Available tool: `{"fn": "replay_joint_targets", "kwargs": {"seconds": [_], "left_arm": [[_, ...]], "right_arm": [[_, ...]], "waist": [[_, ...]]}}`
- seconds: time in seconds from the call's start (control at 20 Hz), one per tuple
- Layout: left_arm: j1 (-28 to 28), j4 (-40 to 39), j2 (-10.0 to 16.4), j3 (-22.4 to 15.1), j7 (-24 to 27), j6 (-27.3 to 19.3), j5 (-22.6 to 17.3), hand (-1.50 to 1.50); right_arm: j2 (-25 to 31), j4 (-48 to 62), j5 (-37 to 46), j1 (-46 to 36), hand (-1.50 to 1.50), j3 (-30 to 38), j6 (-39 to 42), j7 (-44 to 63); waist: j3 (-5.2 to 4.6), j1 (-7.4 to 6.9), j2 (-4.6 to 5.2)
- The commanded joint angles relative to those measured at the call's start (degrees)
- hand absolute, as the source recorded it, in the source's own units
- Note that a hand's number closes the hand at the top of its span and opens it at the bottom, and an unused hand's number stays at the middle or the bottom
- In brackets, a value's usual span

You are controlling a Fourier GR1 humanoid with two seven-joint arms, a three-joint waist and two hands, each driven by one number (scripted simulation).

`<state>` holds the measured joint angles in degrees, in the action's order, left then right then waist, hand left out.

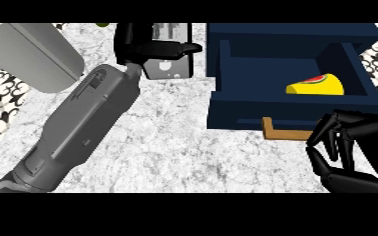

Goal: Pick up the cup, place it into the drawer and close the drawer

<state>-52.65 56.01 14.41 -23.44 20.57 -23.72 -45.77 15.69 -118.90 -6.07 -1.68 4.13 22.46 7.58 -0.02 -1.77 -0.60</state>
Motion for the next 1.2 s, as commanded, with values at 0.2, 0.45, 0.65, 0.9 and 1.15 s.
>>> {"fn": "replay_joint_targets", "kwargs": {"seconds": [0.2,0.45,0.65,0.9,1.15], "left_arm": [[19.8,21.9,9.0,2.0,-3.3,0.7,-1.1,-1.5],[26.8,26.3,12.3,3.6,-3.1,3.5,-1.7,-1.5],[31.8,30.0,12.7,2.9,-1.5,4.7,-0.7,-1.5],[40.3,32.3,18.0,8.5,-0.6,11.7,-2.5,-1.5],[42.2,29.5,18.8,13.5,0.5,17.9,-2.4,-1.5]], "right_arm": [[-1.2,5.7,10.1,-3.2,1.5,-3.9,-2.3,0.2],[2.2,8.9,23.9,-2.0,1.5,-9.6,-1.5,-9.0],[4.5,12.0,35.7,-3.0,1.5,-14.4,-4.6,-12.0],[1.5,23.1,44.9,-5.8,1.5,-18.5,-11.7,-16.0],[-0.3,37.7,47.9,-12.3,-1.5,-17.4,-13.7,-19.0]], "waist": [[0.01,0.01,0.29],[0.04,-0.19,0.4],[0.03,0.07,0.42],[0.04,0.35,0.56],[0.02,0.96,0.69]]}}
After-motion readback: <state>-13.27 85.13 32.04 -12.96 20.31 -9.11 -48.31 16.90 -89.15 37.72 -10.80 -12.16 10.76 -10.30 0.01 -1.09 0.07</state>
